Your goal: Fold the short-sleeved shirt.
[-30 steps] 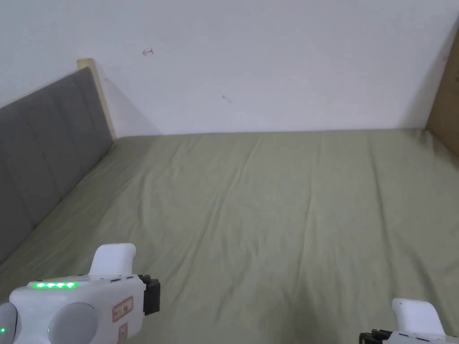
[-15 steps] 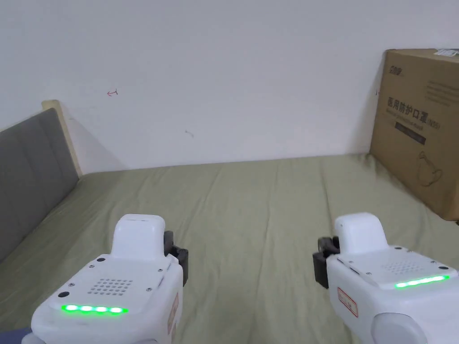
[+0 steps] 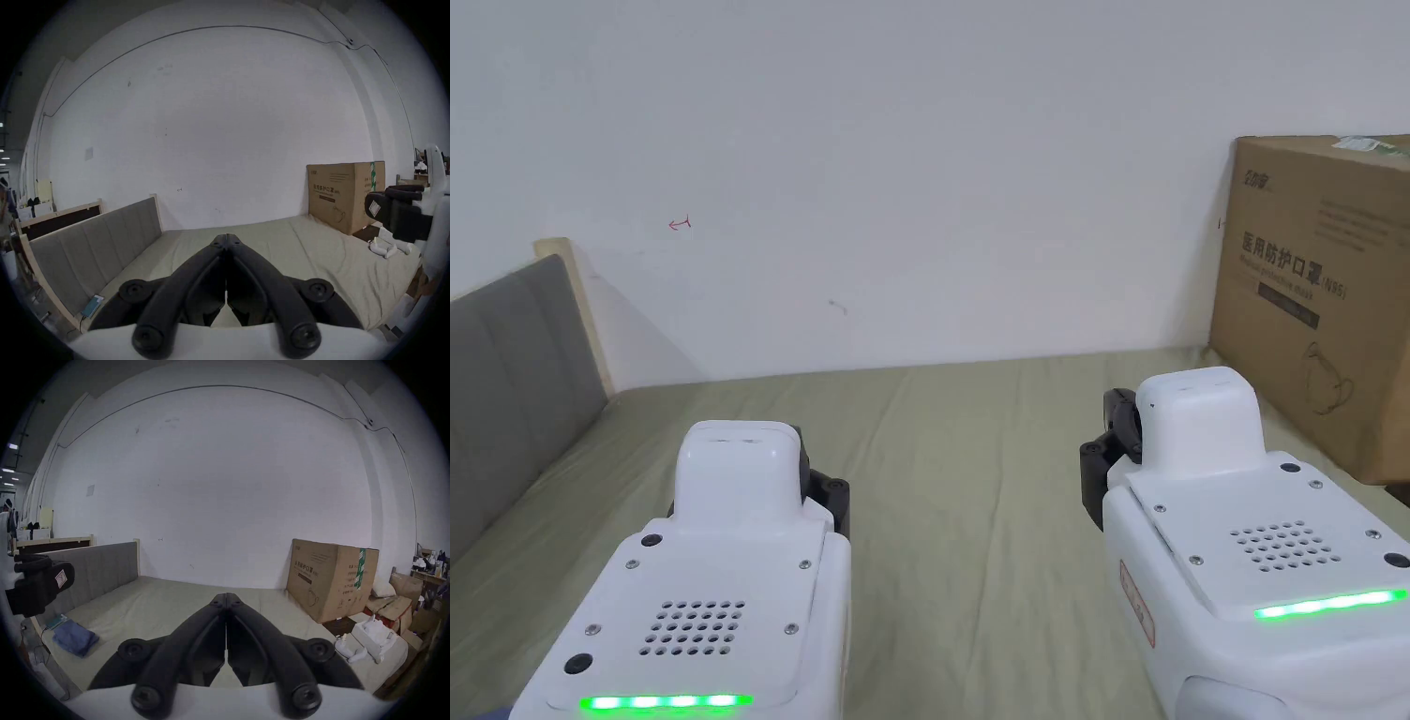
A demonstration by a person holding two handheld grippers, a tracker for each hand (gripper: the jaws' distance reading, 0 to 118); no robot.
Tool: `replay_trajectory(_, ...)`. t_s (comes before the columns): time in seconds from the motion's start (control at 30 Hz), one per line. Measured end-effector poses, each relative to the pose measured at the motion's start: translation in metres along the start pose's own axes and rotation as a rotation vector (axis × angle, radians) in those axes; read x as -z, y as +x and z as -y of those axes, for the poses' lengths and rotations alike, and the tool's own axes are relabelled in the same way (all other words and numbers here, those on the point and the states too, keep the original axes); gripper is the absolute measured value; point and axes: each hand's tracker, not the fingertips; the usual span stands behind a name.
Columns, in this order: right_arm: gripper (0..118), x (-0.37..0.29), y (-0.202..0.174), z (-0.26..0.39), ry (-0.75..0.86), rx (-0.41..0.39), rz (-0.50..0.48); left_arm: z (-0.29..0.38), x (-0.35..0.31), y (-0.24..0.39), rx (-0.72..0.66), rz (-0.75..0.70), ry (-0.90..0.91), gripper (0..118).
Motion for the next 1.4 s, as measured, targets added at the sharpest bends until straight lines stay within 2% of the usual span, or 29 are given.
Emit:
replay_trajectory(0.27,0,0.003,0.001,0.002,-0.016,0.022,0.014,-0.001,0.002,-0.007,-0.043,-0.024,-0.013,0)
replay_trajectory(0.53,0,0.010,0.003,0.004,-0.049,0.047,0.024,0.001,0.009,-0.004,-0.008,-0.006,-0.046,1)
replay_trajectory(0.6,0,0.010,0.003,0.004,-0.053,0.047,0.023,0.002,0.011,-0.003,-0.001,0.000,-0.049,12)
replay_trajectory(0.7,0,0.010,0.004,0.003,-0.053,0.044,0.026,0.002,0.009,-0.002,-0.007,-0.003,-0.050,21)
replay_trajectory(0.77,2,0.011,0.004,0.003,-0.057,0.042,0.027,0.002,0.008,-0.002,-0.020,-0.007,-0.047,60)
replay_trajectory(0.8,7,0.011,0.005,0.004,-0.060,0.043,0.025,0.002,0.008,-0.002,-0.029,-0.013,-0.044,84)
replay_trajectory(0.83,25,0.012,0.005,0.004,-0.062,0.044,0.025,0.001,0.009,-0.004,-0.036,-0.019,-0.045,108)
replay_trajectory(0.87,47,0.012,0.006,0.004,-0.064,0.047,0.028,0.001,0.009,-0.005,-0.045,-0.022,-0.044,117)
replay_trajectory(0.9,75,0.012,0.006,0.005,-0.065,0.048,0.030,0.001,0.009,-0.005,-0.052,-0.022,-0.043,118)
replay_trajectory(0.97,92,0.016,0.008,0.008,-0.076,0.055,0.026,0.001,0.009,-0.007,-0.045,-0.023,-0.035,118)
replay_trajectory(1.03,118,0.014,0.009,0.010,-0.075,0.065,0.031,0.002,0.010,-0.005,-0.026,-0.028,-0.041,118)
replay_trajectory(1.13,118,0.017,0.004,0.011,-0.052,0.067,0.030,0.002,0.013,-0.004,-0.026,-0.037,-0.045,118)
replay_trajectory(1.27,118,0.019,0.004,0.014,-0.061,0.063,0.032,-0.001,0.013,-0.010,-0.088,0.028,-0.064,118)
replay_trajectory(1.4,118,0.021,0.004,0.016,-0.070,0.070,0.031,-0.003,0.019,-0.011,-0.094,0.061,-0.109,118)
